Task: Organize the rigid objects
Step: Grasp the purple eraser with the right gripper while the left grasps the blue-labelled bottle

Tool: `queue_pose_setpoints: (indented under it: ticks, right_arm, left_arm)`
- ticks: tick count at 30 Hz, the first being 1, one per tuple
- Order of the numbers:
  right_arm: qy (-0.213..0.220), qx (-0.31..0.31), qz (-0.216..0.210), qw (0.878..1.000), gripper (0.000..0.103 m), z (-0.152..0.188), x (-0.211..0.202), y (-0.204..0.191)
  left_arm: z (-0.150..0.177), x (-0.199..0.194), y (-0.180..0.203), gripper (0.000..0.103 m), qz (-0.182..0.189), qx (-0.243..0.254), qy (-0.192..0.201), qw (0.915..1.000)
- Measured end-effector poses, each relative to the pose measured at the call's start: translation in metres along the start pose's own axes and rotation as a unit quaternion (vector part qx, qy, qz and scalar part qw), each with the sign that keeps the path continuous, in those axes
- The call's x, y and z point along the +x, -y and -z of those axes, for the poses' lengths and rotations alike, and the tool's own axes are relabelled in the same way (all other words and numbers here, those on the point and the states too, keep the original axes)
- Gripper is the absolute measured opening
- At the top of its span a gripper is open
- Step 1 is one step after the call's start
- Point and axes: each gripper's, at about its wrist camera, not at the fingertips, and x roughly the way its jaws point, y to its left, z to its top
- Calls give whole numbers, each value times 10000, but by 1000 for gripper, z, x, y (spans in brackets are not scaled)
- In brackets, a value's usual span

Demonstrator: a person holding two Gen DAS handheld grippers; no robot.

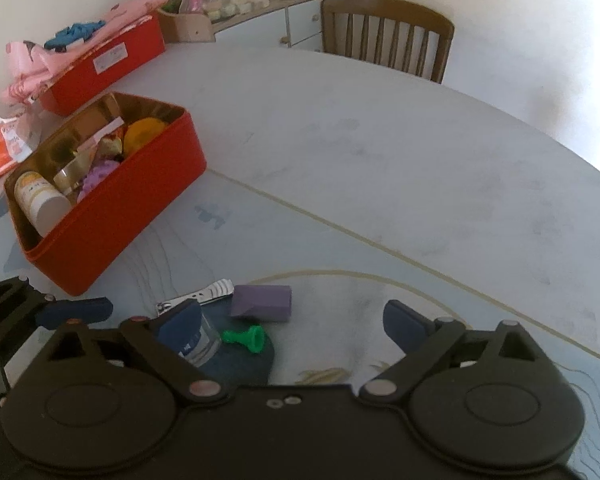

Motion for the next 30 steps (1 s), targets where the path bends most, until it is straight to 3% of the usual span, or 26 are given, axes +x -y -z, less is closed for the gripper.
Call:
queue_pose_setpoints:
  ticks: [2, 6, 13, 19, 24, 30]
  right_arm:
    - [-43, -11, 12, 10000, 89, -2, 5, 0]
    - [-125, -20, -46, 9999, 80, -5, 12, -1]
    - [-136, -150, -1, 9998, 72, -5, 17, -7]
    - [-77, -351, 244, 9991, 53, -4, 18, -14]
    - [-41, -273, 241, 9993, 35, -3, 15, -7]
    - [-36, -144, 311, 9994, 35, 4, 7, 2]
  left_arm:
    - [1, 2, 1, 86, -21, 7, -14, 10000]
    - [2, 2, 7, 73, -75, 133, 13, 9999]
    - [1, 1, 18, 54, -25, 355, 64, 9993]
    - [-5, 3, 17, 40, 46, 263, 14, 9996]
    - [-9, 5, 14, 38, 64, 188, -32, 9998]
    - [-10, 5, 16, 37, 33, 264, -57, 9996]
